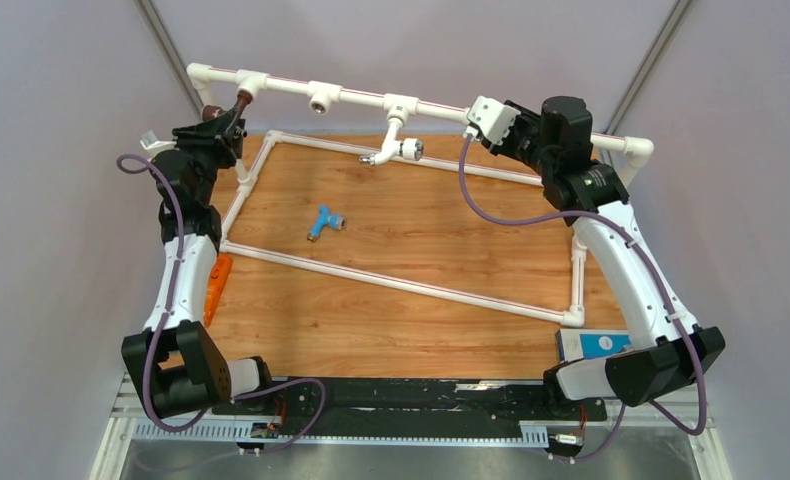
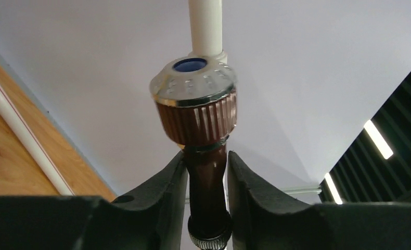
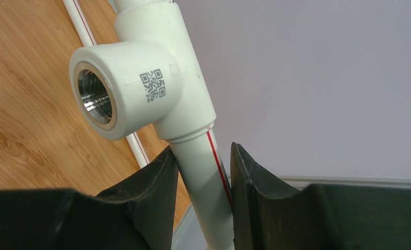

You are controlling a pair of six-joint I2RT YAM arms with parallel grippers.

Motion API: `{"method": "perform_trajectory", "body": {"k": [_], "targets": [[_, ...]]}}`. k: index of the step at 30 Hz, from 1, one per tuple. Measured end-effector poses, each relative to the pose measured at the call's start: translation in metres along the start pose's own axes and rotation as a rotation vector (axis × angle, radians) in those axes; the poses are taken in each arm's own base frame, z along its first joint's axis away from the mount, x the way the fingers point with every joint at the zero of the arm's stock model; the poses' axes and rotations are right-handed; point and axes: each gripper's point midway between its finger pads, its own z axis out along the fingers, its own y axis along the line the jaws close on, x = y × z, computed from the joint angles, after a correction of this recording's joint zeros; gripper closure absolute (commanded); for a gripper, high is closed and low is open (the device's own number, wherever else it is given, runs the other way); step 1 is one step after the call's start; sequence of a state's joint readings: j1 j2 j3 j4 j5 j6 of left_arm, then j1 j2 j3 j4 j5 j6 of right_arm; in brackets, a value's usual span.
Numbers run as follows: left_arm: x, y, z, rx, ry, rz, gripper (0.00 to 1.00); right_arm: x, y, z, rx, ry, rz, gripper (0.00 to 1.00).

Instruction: Install the water faucets

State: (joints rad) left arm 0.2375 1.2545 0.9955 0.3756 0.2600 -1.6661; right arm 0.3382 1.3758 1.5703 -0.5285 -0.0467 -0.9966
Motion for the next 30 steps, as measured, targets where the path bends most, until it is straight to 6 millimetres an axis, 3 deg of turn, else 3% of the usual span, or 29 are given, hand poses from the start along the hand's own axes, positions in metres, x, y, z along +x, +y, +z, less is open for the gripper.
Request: {"method": "perform_trajectory", "body": {"k": [4,8,12,16,20,23,26,28,30], "targets": [[0.003,0.001,0.002,0.026,0.021,0.093,0.76,-0.001,0.000,0.002,0.002,-0.004,-0.001,1.00],[0.008,0.003,0.001,0.056,0.063,0.405,0.80,-0.001,0.000,0.002,0.003,-0.004,-0.001,1.00],[0.009,0.007,0.000,0.054,0.113,0.933,0.83,-0.001,0.000,0.002,0.002,-0.006,-0.001,1.00],[0.006,0.013,-0.009,0.012,0.116,1.636,0.83,-0.001,0.001,0.001,-0.002,-0.002,0.000,1.00],[0.002,0.012,-0.023,-0.066,0.117,2.189,0.67,0.000,0.002,-0.002,-0.008,0.001,0.000,1.00],[0.001,0.010,-0.029,-0.126,0.133,2.435,0.48,0.001,0.002,-0.003,-0.009,0.004,0.000,1.00],[0.003,0.010,-0.032,-0.139,0.163,2.570,0.35,0.000,0.002,-0.003,-0.009,0.001,0.001,1.00],[0.010,0.006,-0.036,-0.110,0.166,2.578,0.24,-0.001,0.002,-0.002,-0.010,-0.003,0.001,1.00],[0.017,0.005,-0.041,-0.076,0.172,2.537,0.20,-0.001,0.002,-0.002,-0.011,-0.004,0.000,1.00]]}}
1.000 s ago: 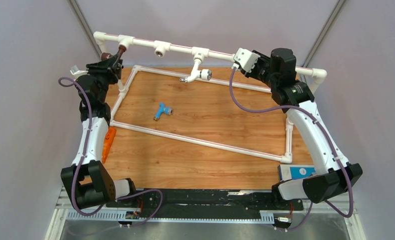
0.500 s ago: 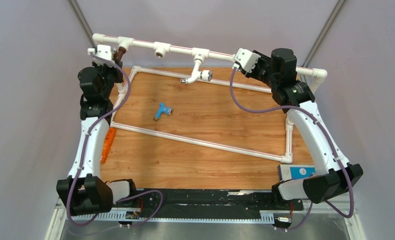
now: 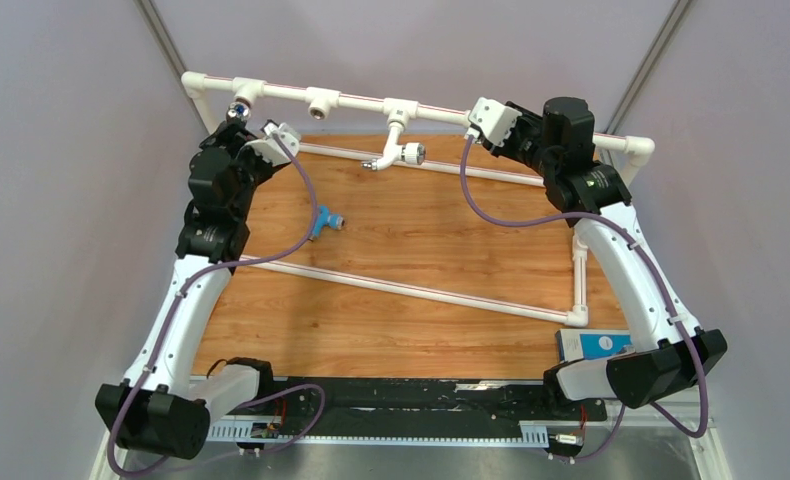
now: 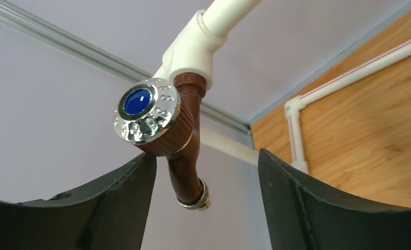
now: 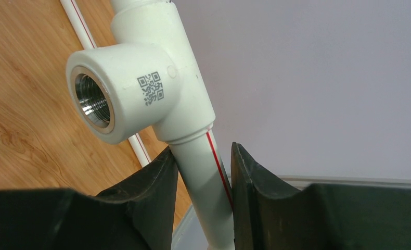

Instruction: Install the water faucets

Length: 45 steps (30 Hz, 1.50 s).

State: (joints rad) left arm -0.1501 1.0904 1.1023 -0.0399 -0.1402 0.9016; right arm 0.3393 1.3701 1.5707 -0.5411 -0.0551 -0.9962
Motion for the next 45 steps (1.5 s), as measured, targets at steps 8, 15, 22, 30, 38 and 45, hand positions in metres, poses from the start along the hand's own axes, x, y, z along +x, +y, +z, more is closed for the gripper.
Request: {"method": "perform_trajectory", "body": {"k": [8,15,22,30,38,45], "targets": [[-0.035,0.009,-0.027,0.061,-0.195,-0.488,0.19,0.000,0.000,0.000,-0.002,-0.003,0.000,1.00],[-0.078,0.034,-0.060,0.105,-0.385,-0.921,0.19,-0.001,0.001,0.000,-0.003,-0.004,0.000,1.00],[-0.076,0.047,-0.076,0.021,-0.399,-1.521,0.18,-0.001,0.001,0.000,-0.004,-0.004,0.000,1.00],[-0.044,0.054,-0.064,-0.121,-0.332,-2.138,0.21,-0.001,0.001,0.000,-0.004,-0.004,0.000,1.00],[-0.014,0.042,-0.034,-0.209,-0.259,-2.444,0.23,-0.001,0.001,0.000,-0.003,-0.005,0.000,1.00],[-0.001,0.029,-0.005,-0.225,-0.205,-2.554,0.25,-0.001,0.000,0.000,-0.002,-0.005,0.000,1.00]]}}
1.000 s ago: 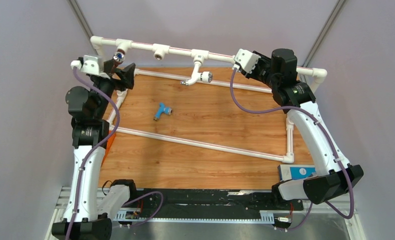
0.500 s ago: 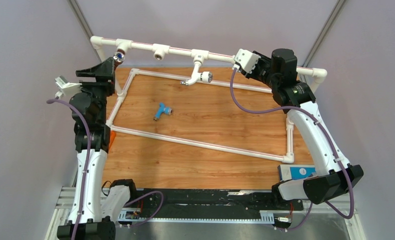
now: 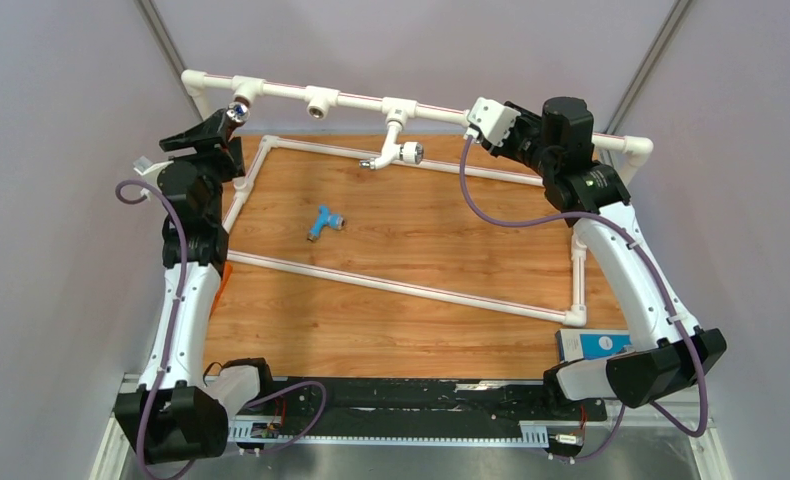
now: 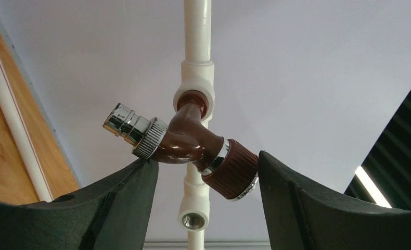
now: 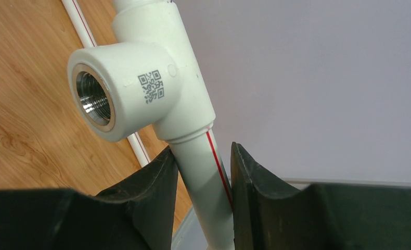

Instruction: Install the water faucets

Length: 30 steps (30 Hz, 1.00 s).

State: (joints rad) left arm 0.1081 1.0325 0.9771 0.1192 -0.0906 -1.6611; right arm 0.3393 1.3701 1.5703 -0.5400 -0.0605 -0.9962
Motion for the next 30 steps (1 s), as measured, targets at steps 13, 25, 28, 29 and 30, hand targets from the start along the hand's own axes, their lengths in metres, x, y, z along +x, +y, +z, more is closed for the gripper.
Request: {"method": "perform_trajectory", "body": {"k": [13,25,28,29,30], "targets": [[-0.006,0.022,0.039,-0.006,-0.038,-0.117,0.45,-0.002,0.000,0.003,0.004,-0.009,-0.002,1.00],[-0.002,0.017,0.041,0.064,0.004,0.220,0.81,-0.002,0.000,0.004,0.004,-0.005,-0.002,1.00],[-0.002,0.015,0.040,0.034,0.026,0.470,0.81,-0.001,0.000,0.004,0.006,-0.005,-0.002,1.00],[-0.002,0.014,0.040,0.028,0.030,0.556,0.81,-0.001,0.000,0.004,0.006,-0.005,-0.002,1.00],[-0.003,0.014,0.039,0.022,0.032,0.645,0.81,-0.001,0.000,0.004,0.006,-0.003,-0.002,1.00]]}}
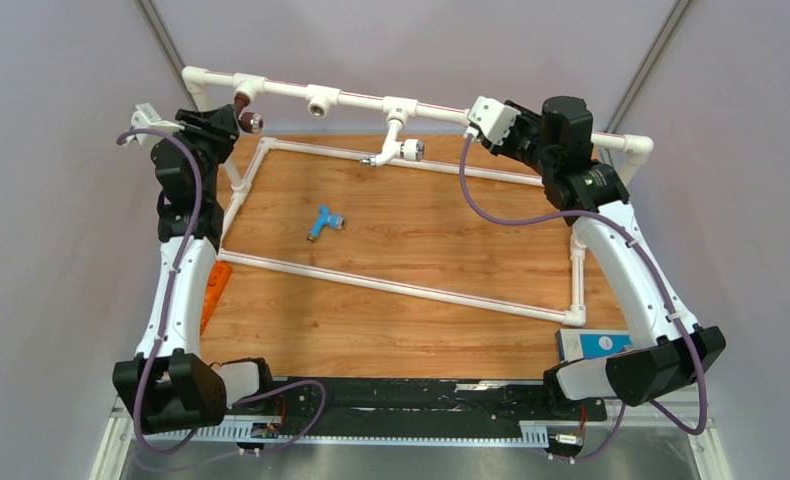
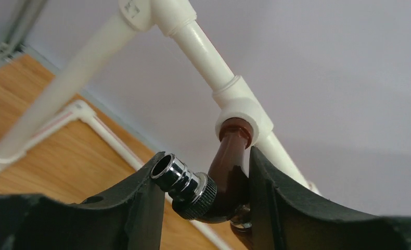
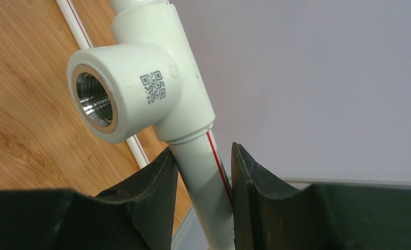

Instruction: Install the water faucets

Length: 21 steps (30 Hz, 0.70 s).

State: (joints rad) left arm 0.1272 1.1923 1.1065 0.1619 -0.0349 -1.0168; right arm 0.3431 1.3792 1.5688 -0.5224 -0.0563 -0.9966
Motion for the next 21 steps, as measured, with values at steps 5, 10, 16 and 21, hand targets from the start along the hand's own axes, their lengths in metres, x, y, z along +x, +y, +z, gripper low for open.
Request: {"method": "perform_trajectory", "body": {"k": [5,10,16,21], "targets": [[-0.018,0.004,-0.009,-0.022,-0.023,0.646,0.80,0.001,-0.003,0.000,0.010,-0.001,0.001,1.00],[-0.004,-0.023,-0.023,0.143,0.028,1.076,0.54,-0.001,-0.001,0.000,0.006,-0.001,-0.001,1.00],[-0.006,-0.030,-0.031,0.145,0.017,0.997,0.37,0.000,-0.002,0.000,0.009,0.000,0.002,0.93],[-0.019,-0.032,-0.059,0.105,-0.032,0.877,0.36,0.000,-0.003,0.000,0.017,0.006,0.018,0.42]]}}
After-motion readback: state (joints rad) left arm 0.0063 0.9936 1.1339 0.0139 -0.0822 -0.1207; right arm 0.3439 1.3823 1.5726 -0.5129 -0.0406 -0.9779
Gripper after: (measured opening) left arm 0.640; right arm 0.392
